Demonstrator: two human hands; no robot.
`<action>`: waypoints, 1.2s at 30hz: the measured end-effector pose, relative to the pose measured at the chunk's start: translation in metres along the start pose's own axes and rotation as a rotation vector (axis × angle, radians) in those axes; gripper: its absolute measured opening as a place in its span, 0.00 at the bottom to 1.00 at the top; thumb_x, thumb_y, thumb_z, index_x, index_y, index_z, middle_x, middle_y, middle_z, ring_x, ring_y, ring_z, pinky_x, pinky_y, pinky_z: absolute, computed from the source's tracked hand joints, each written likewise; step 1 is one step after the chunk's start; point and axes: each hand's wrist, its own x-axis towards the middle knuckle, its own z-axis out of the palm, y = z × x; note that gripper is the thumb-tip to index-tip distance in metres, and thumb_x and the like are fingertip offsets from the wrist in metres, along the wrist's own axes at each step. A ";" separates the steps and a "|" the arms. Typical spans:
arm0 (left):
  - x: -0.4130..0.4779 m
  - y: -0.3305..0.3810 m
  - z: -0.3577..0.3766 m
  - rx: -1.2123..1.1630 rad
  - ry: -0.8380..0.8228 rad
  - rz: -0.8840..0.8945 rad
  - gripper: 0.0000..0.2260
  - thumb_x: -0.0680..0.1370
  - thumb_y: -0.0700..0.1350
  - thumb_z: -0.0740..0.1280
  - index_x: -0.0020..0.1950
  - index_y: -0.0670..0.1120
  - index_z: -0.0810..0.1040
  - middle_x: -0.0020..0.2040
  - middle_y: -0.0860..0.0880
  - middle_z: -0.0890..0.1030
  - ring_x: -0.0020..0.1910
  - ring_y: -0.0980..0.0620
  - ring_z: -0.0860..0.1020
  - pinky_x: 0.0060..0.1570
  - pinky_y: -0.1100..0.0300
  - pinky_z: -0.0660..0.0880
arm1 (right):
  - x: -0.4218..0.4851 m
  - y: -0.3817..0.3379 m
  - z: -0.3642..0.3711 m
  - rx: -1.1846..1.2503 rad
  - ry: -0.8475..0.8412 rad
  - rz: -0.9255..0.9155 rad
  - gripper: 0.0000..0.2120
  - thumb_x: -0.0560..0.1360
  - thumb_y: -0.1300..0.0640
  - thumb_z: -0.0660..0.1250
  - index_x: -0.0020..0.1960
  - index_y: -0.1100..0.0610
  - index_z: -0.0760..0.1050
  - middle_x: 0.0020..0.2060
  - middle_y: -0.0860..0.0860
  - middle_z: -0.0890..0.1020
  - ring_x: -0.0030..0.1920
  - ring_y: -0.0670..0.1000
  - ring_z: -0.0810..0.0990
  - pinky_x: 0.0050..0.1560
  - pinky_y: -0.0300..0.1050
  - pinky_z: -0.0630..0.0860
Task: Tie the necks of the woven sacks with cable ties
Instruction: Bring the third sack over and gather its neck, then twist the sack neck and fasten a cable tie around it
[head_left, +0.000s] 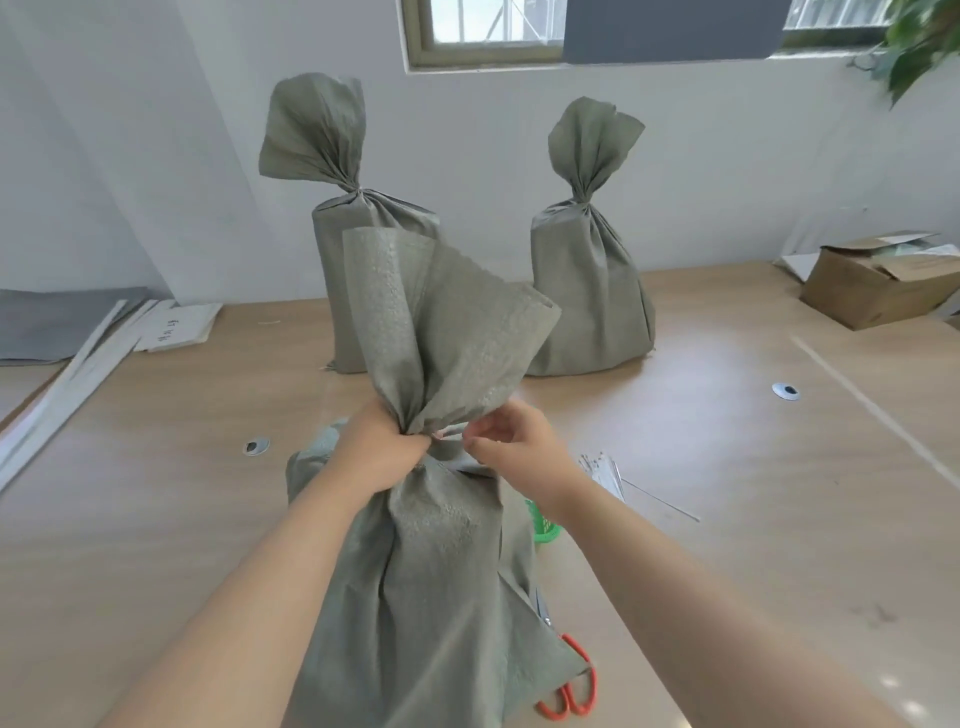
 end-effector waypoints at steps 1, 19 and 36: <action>0.004 0.000 0.001 0.001 -0.005 0.007 0.14 0.75 0.45 0.73 0.61 0.48 0.82 0.54 0.49 0.85 0.55 0.47 0.81 0.57 0.50 0.79 | 0.002 0.005 -0.007 -0.017 0.007 -0.012 0.09 0.72 0.69 0.67 0.49 0.58 0.78 0.41 0.48 0.82 0.39 0.44 0.78 0.45 0.40 0.75; 0.032 0.014 0.022 0.125 0.152 -0.077 0.17 0.76 0.51 0.73 0.59 0.41 0.82 0.56 0.39 0.84 0.59 0.38 0.80 0.55 0.49 0.77 | 0.026 0.173 -0.176 -0.539 0.297 0.400 0.19 0.72 0.57 0.68 0.63 0.52 0.75 0.54 0.51 0.80 0.47 0.53 0.79 0.47 0.44 0.73; 0.046 0.009 0.037 0.033 0.254 -0.026 0.18 0.75 0.50 0.76 0.63 0.47 0.82 0.60 0.46 0.84 0.63 0.45 0.79 0.57 0.54 0.73 | 0.038 0.295 -0.214 -0.962 0.238 0.774 0.20 0.77 0.62 0.51 0.67 0.54 0.69 0.61 0.59 0.68 0.63 0.64 0.67 0.57 0.53 0.73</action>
